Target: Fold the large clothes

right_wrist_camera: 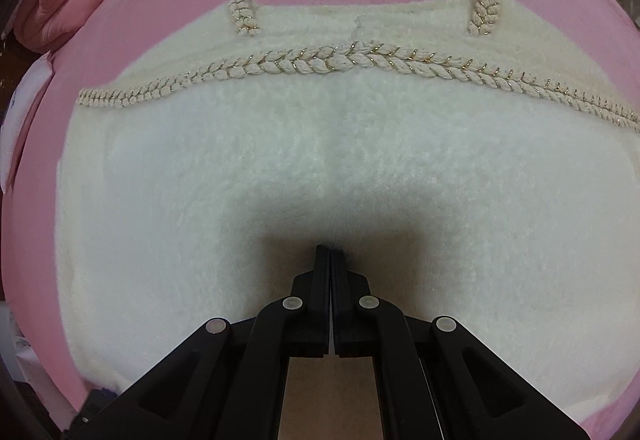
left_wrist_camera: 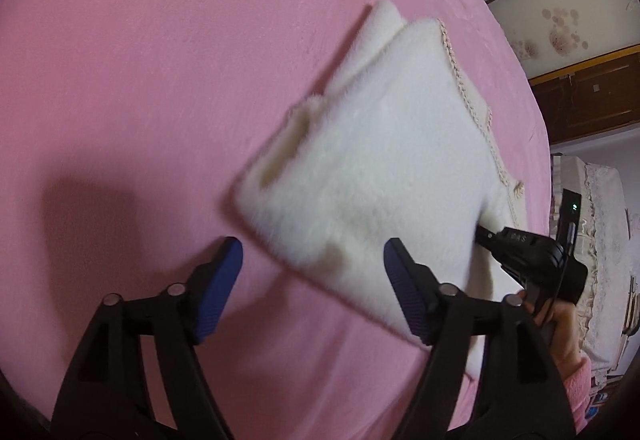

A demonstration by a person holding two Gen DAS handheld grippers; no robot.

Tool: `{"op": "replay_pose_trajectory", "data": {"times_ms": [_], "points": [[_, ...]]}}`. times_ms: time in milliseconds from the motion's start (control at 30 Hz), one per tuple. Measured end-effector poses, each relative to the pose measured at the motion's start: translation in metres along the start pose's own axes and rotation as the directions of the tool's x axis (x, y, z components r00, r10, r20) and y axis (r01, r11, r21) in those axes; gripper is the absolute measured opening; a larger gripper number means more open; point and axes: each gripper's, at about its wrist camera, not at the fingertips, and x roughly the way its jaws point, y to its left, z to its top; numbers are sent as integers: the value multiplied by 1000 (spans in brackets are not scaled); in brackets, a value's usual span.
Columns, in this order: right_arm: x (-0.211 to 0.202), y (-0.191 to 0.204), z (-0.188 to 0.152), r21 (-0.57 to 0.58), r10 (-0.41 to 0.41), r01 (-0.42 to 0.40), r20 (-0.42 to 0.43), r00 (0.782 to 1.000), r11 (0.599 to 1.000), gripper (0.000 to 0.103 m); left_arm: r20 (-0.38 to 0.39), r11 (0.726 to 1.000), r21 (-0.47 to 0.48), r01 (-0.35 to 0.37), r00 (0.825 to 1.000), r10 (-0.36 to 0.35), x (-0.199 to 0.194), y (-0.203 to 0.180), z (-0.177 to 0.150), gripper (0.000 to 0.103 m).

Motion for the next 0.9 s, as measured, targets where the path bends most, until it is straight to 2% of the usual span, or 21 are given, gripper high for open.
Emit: {"op": "replay_pose_trajectory", "data": {"times_ms": [200, 300, 467, 600, 700, 767, 800, 833, 900], "points": [[-9, 2, -5, -5, -22, 22, 10, 1000, 1000, 0, -8, 999, 13, 44, 999, -44, 16, 0, 11, 71], [-6, 14, -7, -17, -41, 42, 30, 999, 999, 0, -4, 999, 22, 34, 999, -34, 25, -3, 15, 72], [-10, 30, -15, -54, -97, 101, 61, 993, 993, 0, 22, 997, 20, 74, 997, -74, 50, -14, 20, 84], [-13, 35, -19, -50, -98, 101, 68, 993, 994, 0, 47, 996, 41, 80, 996, -82, 63, -24, 23, 101], [-12, 39, -22, -51, -92, 95, 71, 993, 994, 0, 93, 997, 60, 41, 995, -46, 71, -34, 25, 101], [-9, 41, -21, -50, -86, 89, 73, 994, 995, 0, 134, 999, 26, 27, 991, -30, 71, -36, 25, 101], [-8, 41, -21, -47, -82, 86, 73, 994, 995, 0, 156, 1000, -2, 20, 988, -19, 69, -36, 24, 97], [-7, 40, -17, -47, -79, 83, 75, 994, 995, 0, 177, 1000, -24, 9, 984, -5, 68, -37, 24, 86], [-13, 38, -19, -49, -79, 83, 81, 994, 995, 0, 211, 997, -73, 17, 978, -1, 61, -36, 22, 70]]}}
